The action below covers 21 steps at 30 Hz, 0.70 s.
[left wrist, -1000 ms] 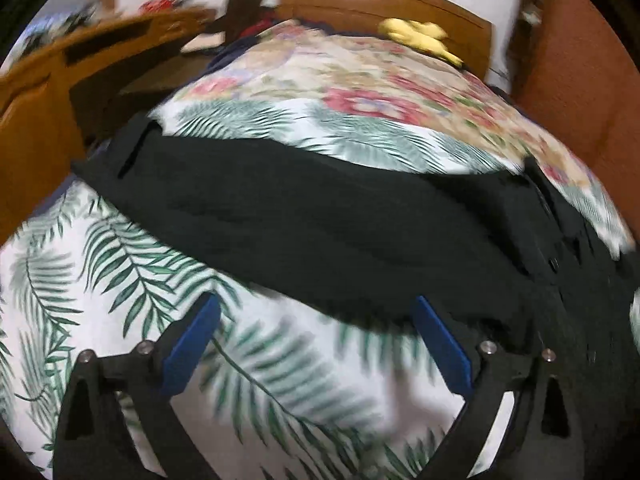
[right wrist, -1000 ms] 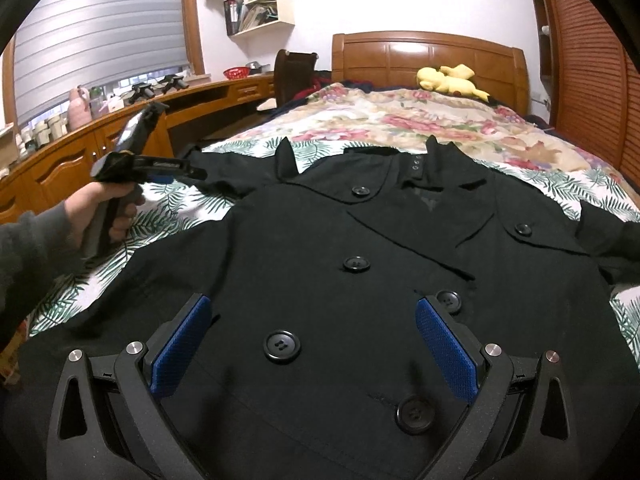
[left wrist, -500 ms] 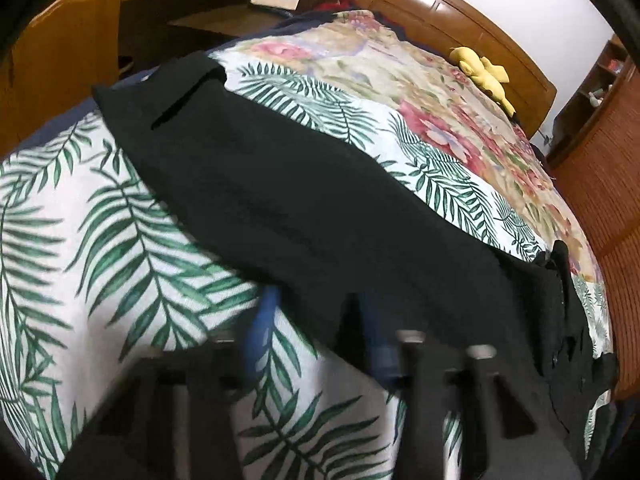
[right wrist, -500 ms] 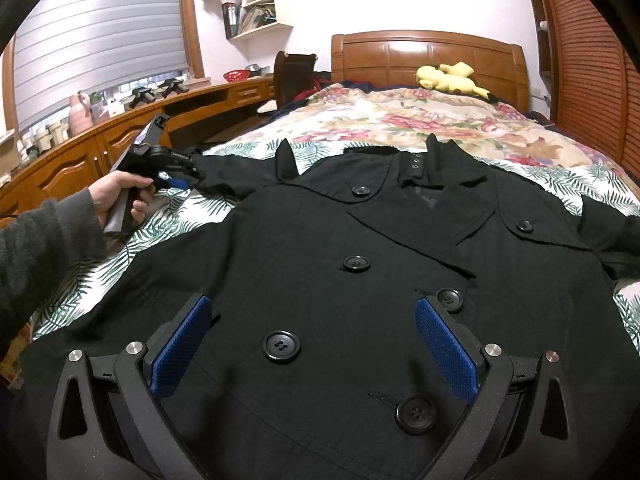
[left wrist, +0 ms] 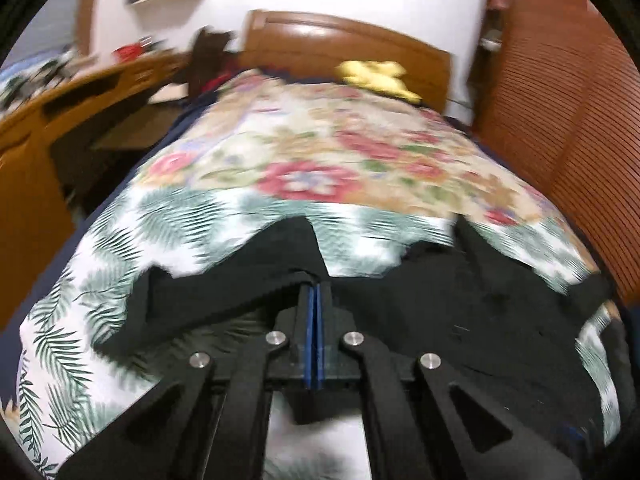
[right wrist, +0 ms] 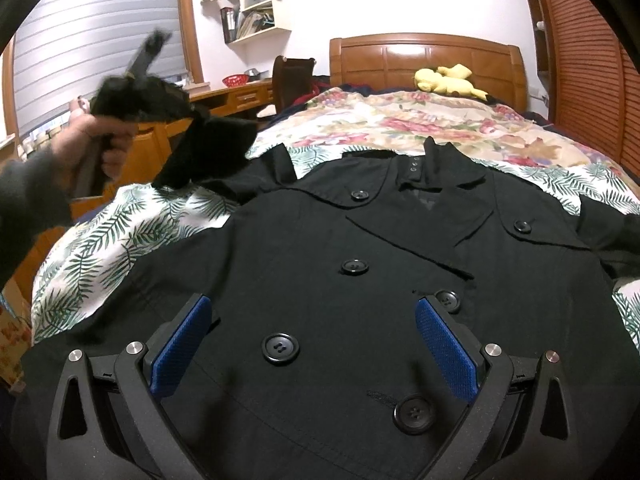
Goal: Fold large clothes
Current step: 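Fold the held sleeve across the coat front with the left tool, release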
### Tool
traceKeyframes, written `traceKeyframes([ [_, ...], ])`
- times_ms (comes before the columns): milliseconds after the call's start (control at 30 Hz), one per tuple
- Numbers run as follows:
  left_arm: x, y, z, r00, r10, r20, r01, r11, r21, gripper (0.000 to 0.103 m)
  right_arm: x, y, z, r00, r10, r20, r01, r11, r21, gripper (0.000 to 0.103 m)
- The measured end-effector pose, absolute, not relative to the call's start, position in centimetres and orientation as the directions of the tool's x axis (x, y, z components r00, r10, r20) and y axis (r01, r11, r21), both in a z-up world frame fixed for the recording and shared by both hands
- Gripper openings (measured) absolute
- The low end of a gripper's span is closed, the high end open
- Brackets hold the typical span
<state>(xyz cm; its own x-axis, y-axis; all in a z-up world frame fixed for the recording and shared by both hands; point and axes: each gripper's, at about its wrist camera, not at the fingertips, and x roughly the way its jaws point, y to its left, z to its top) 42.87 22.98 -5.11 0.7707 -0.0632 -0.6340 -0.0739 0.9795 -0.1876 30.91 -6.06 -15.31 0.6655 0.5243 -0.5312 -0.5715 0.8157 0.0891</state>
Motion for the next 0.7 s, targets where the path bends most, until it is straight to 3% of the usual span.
traceKeyframes([
  [133, 40.5, 17.1, -3.8, 0.772, -0.105, -0.627, 0.03, 0.991, -0.13, 0.0, 30.8, -6.3, -15.1, 0.673, 0.526, -0.52, -0.568, 0.818, 0.093, 0.103],
  [300, 39.6, 14.9, -5.0, 0.736, -0.064, -0.674, 0.047, 0.998, -0.043, 0.0, 30.6, -6.5, -15.0, 0.683, 0.524, -0.509, -0.561, 0.823, 0.095, 0.103],
  [500, 39.1, 15.8, -5.9, 0.704, -0.083, -0.705, 0.045, 0.996, -0.073, 0.0, 30.6, -6.6, -15.0, 0.684, 0.521, -0.511, -0.561, 0.823, 0.088, 0.103],
  [700, 37.4, 17.2, -4.9, 0.717, -0.093, -0.69, 0.054, 0.995, -0.078, 0.018, 30.6, -6.4, -15.1, 0.68, 0.52, -0.517, -0.564, 0.821, 0.083, 0.103],
])
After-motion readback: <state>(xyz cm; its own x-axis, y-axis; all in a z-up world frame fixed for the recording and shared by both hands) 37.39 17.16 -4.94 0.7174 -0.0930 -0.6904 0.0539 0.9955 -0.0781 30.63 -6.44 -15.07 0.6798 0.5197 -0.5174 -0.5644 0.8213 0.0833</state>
